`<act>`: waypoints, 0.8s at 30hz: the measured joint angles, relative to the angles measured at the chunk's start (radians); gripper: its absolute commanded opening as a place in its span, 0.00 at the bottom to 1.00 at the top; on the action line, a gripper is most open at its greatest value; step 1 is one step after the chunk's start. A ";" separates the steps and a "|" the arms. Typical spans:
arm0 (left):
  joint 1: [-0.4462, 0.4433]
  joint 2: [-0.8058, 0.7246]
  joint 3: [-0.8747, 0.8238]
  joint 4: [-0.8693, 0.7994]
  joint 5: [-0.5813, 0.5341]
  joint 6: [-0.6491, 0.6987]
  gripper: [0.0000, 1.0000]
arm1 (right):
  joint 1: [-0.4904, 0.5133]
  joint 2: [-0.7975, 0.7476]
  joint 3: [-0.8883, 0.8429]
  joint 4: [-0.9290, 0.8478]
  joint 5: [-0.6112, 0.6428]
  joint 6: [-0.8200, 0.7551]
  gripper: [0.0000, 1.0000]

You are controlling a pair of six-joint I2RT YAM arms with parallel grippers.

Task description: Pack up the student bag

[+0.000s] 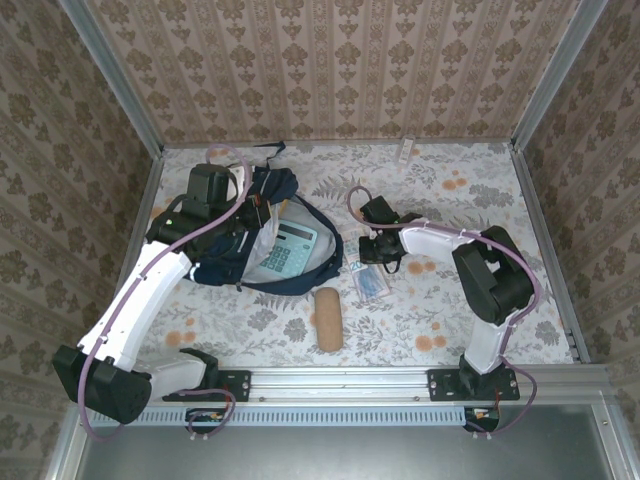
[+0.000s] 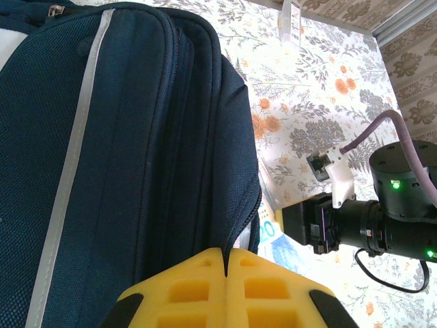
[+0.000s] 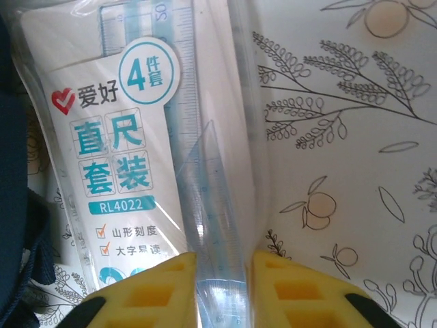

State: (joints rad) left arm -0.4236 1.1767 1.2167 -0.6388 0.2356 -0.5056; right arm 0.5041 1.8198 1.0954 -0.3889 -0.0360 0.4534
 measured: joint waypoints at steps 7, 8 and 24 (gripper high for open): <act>0.000 -0.007 -0.002 0.000 -0.001 0.000 0.00 | 0.010 -0.026 -0.017 -0.027 0.007 0.014 0.11; 0.000 -0.010 -0.005 0.000 -0.001 0.000 0.00 | 0.011 -0.036 -0.020 -0.035 0.007 0.016 0.09; 0.000 -0.016 -0.011 0.001 -0.003 -0.005 0.00 | -0.026 -0.145 -0.018 -0.089 -0.002 0.011 0.31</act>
State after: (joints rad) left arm -0.4236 1.1603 1.2057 -0.6380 0.2321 -0.5102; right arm 0.4782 1.6752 1.0771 -0.4774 -0.0383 0.4644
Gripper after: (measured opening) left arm 0.040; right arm 0.221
